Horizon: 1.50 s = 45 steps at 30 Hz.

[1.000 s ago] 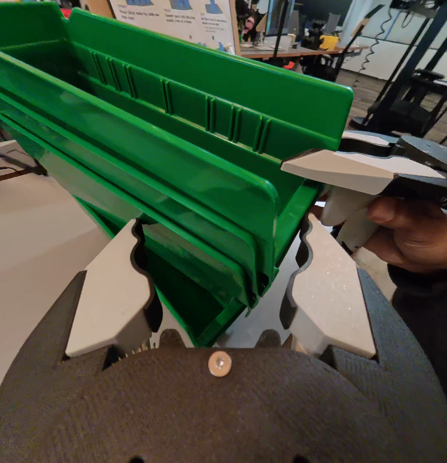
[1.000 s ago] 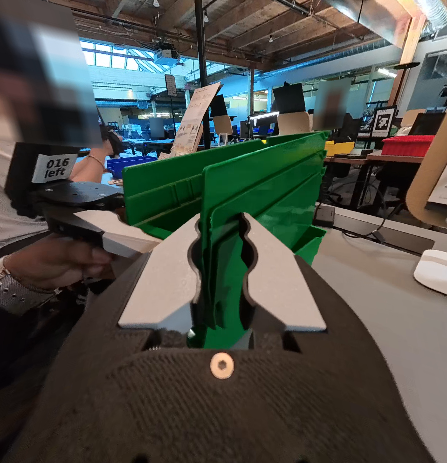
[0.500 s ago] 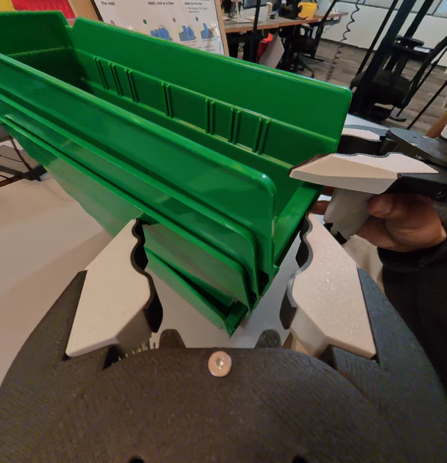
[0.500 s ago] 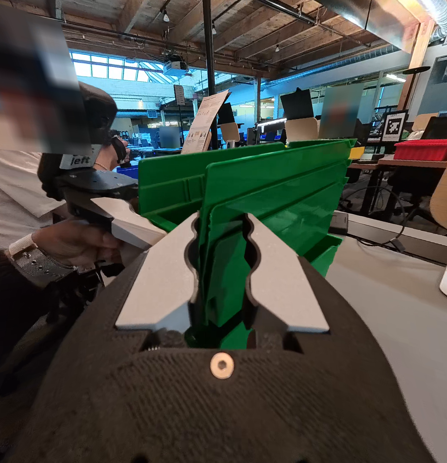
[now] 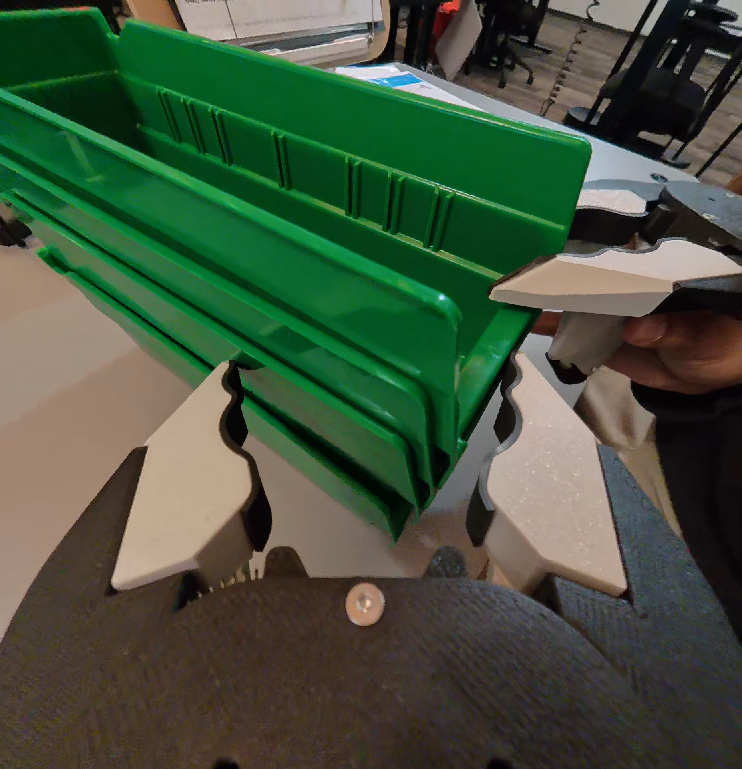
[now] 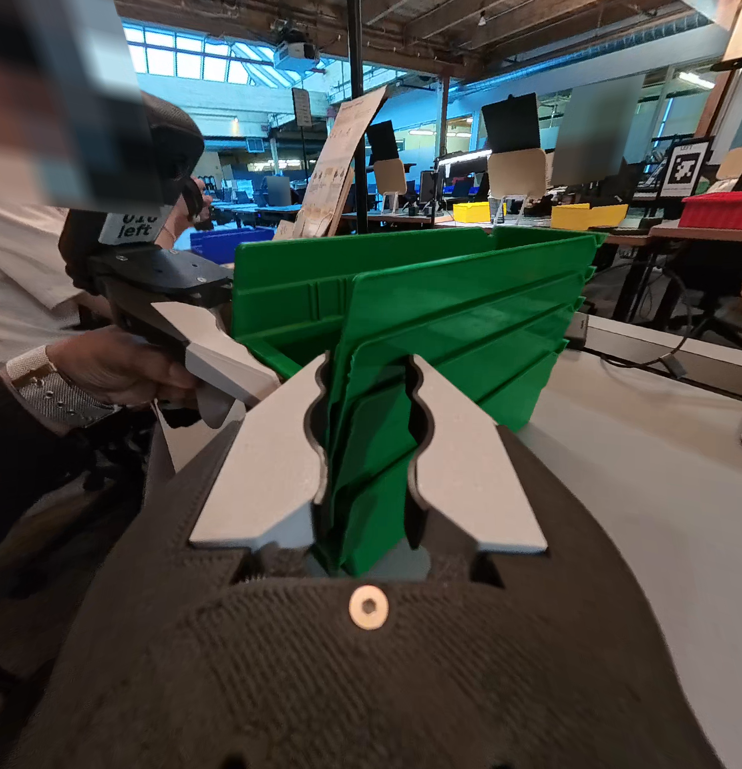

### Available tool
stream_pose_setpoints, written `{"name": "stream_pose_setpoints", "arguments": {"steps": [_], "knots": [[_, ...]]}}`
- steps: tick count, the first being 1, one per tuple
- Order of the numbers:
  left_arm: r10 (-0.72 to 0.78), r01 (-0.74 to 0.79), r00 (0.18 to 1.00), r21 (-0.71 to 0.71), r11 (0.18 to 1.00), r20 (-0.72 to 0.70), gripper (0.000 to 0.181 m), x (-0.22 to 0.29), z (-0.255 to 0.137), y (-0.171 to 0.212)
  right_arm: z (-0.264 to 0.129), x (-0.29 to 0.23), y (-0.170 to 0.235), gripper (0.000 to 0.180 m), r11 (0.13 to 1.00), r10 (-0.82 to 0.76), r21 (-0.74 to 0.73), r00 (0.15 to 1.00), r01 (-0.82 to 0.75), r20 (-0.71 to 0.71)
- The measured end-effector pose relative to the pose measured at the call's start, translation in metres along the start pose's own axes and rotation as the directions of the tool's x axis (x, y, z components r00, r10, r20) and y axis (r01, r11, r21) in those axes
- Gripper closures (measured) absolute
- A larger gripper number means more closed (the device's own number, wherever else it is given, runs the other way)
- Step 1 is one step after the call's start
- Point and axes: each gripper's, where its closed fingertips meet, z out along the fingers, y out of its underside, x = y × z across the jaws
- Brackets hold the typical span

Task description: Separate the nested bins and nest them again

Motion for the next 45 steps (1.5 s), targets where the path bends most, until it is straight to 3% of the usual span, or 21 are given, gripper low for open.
{"name": "stream_pose_setpoints", "arguments": {"steps": [6,10,14,17,21,29,40,45], "knots": [[0.001,-0.006,0.994,0.056,0.998,0.105,0.05,-0.004,0.004,0.012,-0.012,-0.006,0.007,0.13,0.982,0.184,0.005,0.973,-0.187,0.136],[-0.083,0.069,0.994,0.171,0.983,0.076,0.053,0.0,-0.004,0.006,-0.023,-0.003,0.01,0.123,0.986,0.164,0.002,0.974,-0.166,0.159],[-0.154,0.129,0.986,0.29,0.948,0.066,0.068,0.0,-0.013,-0.008,-0.032,0.002,0.01,0.126,0.987,0.152,0.032,0.974,-0.159,0.166],[-0.186,0.148,0.976,0.284,0.947,0.113,0.087,-0.009,-0.008,-0.005,-0.029,-0.002,0.024,0.131,0.977,0.215,-0.043,0.955,-0.21,0.205],[-0.262,0.235,0.963,0.277,0.932,0.066,0.078,-0.008,0.002,0.001,-0.028,-0.014,0.048,0.152,0.967,0.231,-0.163,0.942,-0.195,0.245],[-0.347,0.32,0.937,0.297,0.9,0.04,0.083,-0.012,0.003,0.003,-0.025,-0.016,0.065,0.162,0.975,0.162,-0.19,0.956,-0.117,0.243],[-0.381,0.352,0.924,0.32,0.88,0.031,0.087,-0.011,0.002,0.008,-0.028,-0.017,0.067,0.161,0.98,0.095,-0.195,0.961,-0.044,0.261],[-0.421,0.39,0.907,0.325,0.862,0.029,0.101,-0.011,-0.005,0.012,-0.034,0.003,0.05,0.143,0.972,0.236,-0.055,0.951,-0.229,0.201]]}}
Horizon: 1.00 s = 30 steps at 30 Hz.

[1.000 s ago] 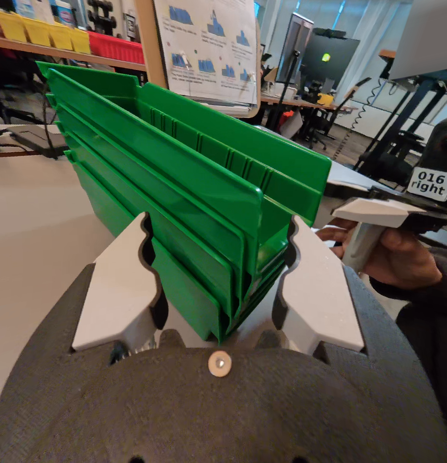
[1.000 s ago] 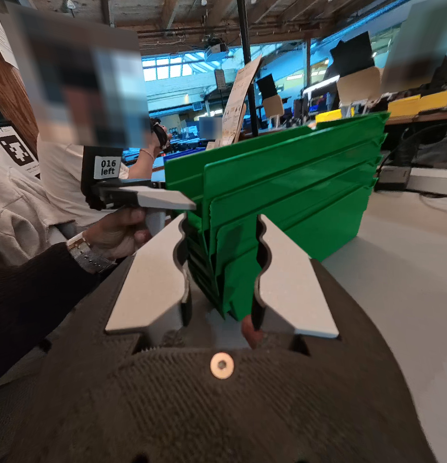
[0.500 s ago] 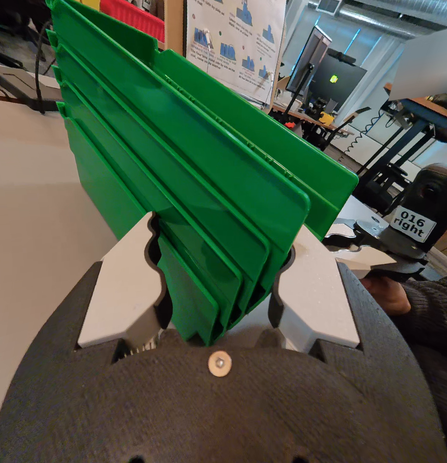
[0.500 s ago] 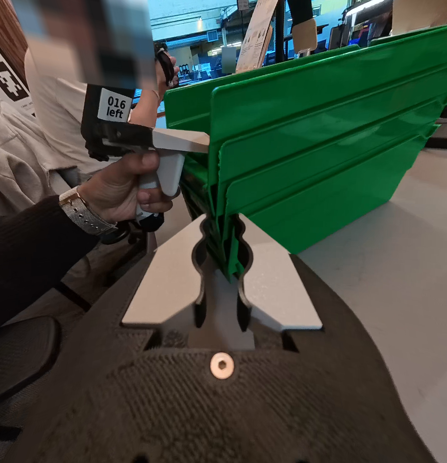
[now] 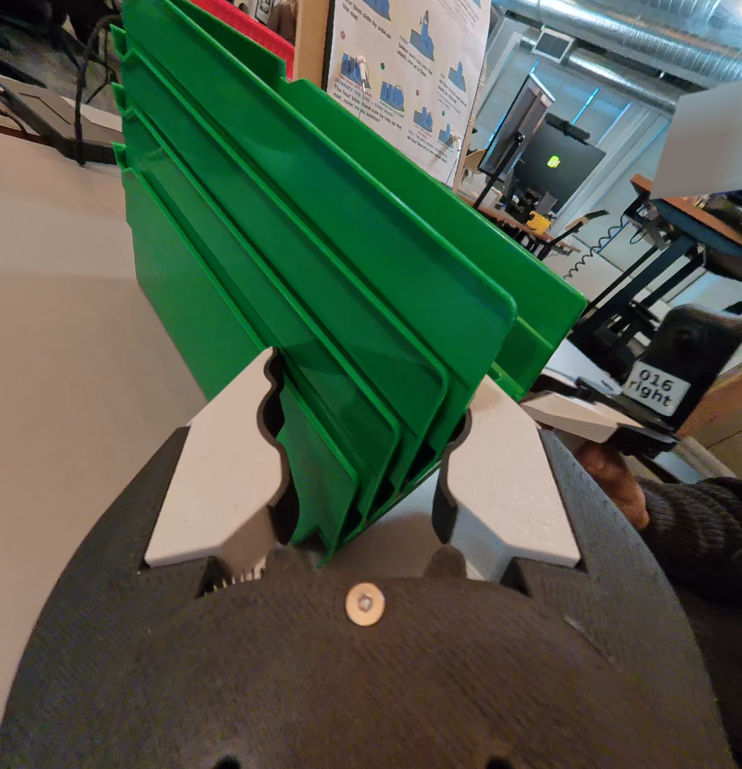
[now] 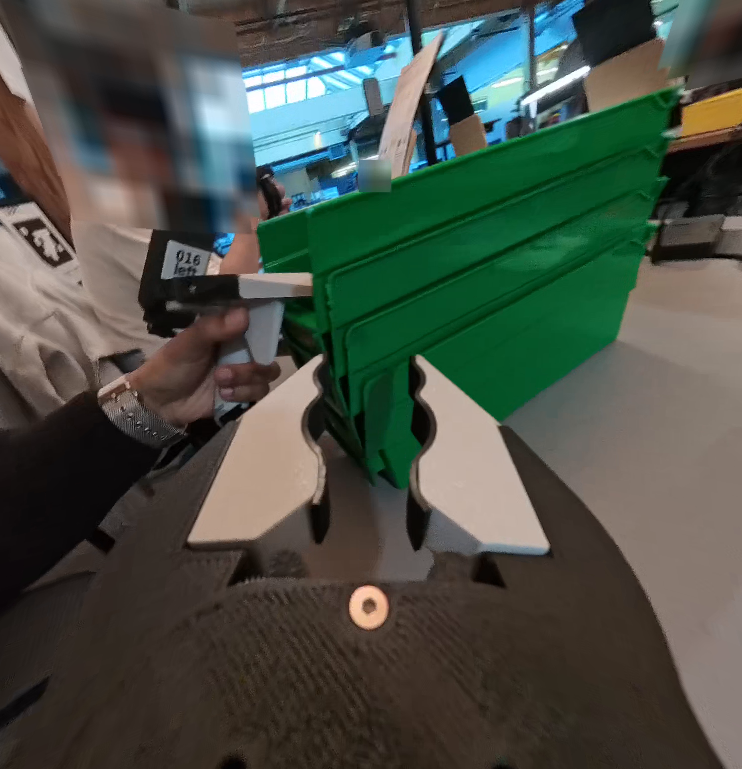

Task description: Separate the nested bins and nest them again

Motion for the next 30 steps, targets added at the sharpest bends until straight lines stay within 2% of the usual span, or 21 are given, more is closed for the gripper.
{"name": "stream_pose_setpoints", "arguments": {"steps": [2,7,14,18,23,30], "knots": [[-0.016,0.016,1.0,0.016,1.0,-0.005,0.103,0.0,-0.002,0.0,0.001,0.007,0.009,0.138,0.999,0.047,-0.027,0.999,-0.047,-0.023],[-0.031,0.031,0.999,0.021,0.999,0.018,0.106,-0.002,-0.007,0.0,0.008,-0.011,0.031,0.131,0.982,0.154,-0.121,0.987,-0.147,0.051],[-0.075,0.073,0.997,0.047,0.996,0.031,0.102,0.0,-0.022,-0.002,0.012,-0.038,0.038,0.114,0.984,0.08,-0.168,0.988,-0.057,0.133],[-0.063,0.058,0.996,0.076,0.995,0.067,0.1,0.002,-0.03,-0.003,0.009,-0.051,0.037,0.088,0.985,0.084,-0.166,0.974,-0.049,0.213],[-0.043,0.041,0.999,0.076,0.996,0.024,0.089,0.022,-0.033,-0.006,0.003,-0.058,0.038,0.082,0.986,0.036,-0.166,0.965,0.008,0.26],[0.118,-0.139,0.974,0.102,0.985,0.193,0.084,0.039,-0.04,-0.031,-0.015,-0.019,0.043,0.087,0.97,-0.038,-0.233,0.985,0.076,0.167]]}}
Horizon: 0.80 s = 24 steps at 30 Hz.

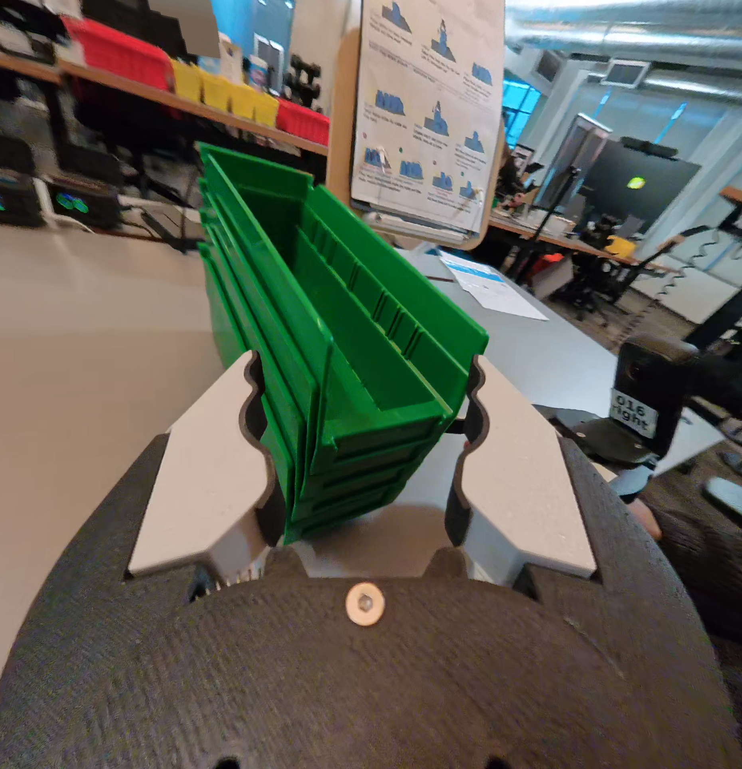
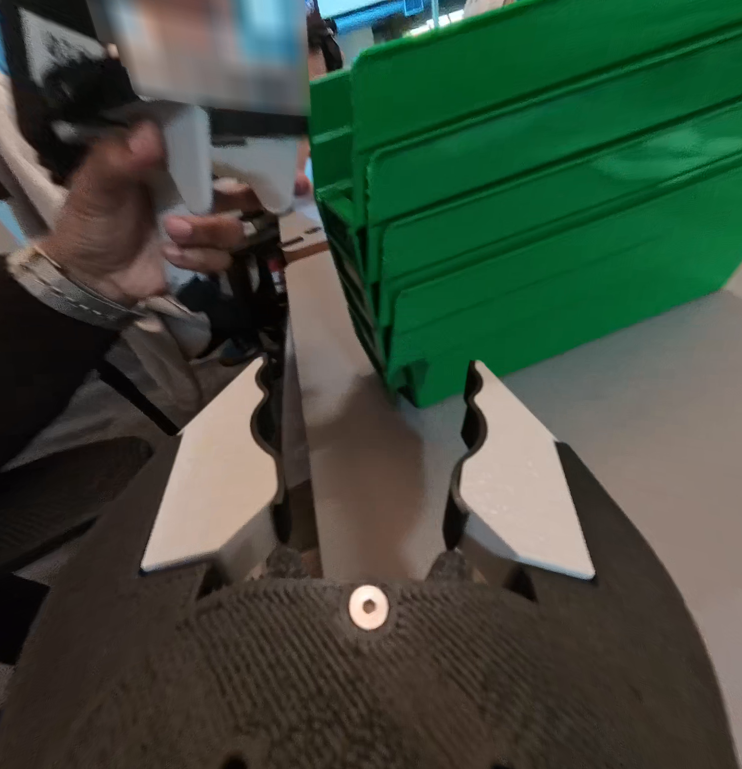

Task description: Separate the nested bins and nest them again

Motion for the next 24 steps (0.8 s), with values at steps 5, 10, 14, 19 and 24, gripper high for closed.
{"name": "stream_pose_setpoints", "arguments": {"steps": [5,10,14,19,24], "knots": [[0.084,-0.088,0.993,0.039,0.995,0.08,0.082,0.015,-0.001,-0.012,-0.027,0.042,0.006,0.086,0.983,-0.178,-0.084,0.967,0.165,-0.18],[0.177,-0.181,0.976,0.022,0.983,0.125,0.063,0.034,0.005,-0.007,-0.056,0.069,0.003,0.092,0.963,-0.269,-0.081,0.917,0.257,-0.293],[0.307,-0.315,0.925,0.001,0.949,0.222,0.063,0.047,0.003,-0.002,-0.079,0.072,-0.016,0.103,0.936,-0.313,0.047,0.885,0.349,-0.345],[0.427,-0.485,0.837,0.105,0.868,0.343,0.095,0.084,-0.012,-0.018,-0.082,0.07,-0.018,0.1,0.92,-0.346,0.06,0.873,0.388,-0.343],[0.483,-0.505,0.807,-0.028,0.863,0.339,0.131,0.094,0.002,0.014,-0.074,0.064,-0.011,0.102,0.877,-0.453,-0.018,0.815,0.48,-0.361]]}}
